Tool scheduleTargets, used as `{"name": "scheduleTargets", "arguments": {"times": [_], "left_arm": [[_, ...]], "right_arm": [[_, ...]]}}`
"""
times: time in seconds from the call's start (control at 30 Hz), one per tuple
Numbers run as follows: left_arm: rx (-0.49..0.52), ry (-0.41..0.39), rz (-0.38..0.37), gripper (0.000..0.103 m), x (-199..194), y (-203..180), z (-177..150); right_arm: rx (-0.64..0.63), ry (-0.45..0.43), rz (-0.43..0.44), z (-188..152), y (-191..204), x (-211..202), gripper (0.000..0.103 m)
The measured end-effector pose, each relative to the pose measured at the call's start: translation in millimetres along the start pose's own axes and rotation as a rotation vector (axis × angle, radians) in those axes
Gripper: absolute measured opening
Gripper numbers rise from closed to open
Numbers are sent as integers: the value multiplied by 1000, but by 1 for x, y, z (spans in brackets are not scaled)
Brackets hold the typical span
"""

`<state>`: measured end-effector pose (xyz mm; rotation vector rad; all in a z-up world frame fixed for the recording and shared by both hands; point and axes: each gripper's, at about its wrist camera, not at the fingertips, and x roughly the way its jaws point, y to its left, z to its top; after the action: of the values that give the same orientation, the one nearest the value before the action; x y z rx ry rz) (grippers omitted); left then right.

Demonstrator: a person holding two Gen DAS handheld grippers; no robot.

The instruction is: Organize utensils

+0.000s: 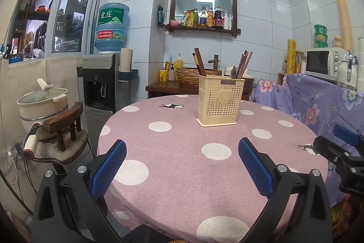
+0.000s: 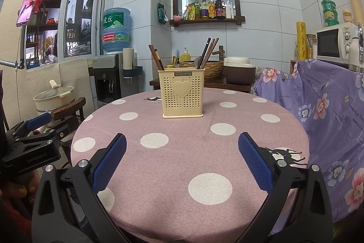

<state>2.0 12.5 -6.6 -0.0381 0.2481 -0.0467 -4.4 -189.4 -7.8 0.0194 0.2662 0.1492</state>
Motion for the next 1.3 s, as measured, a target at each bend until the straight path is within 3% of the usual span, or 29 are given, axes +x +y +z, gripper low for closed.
{"name": "scheduleTargets", "arguments": {"times": [1.3], "left_arm": [[4, 18, 4, 98, 3, 1, -5]], "right_arm": [[5, 11, 6, 0, 2, 0, 97]]}}
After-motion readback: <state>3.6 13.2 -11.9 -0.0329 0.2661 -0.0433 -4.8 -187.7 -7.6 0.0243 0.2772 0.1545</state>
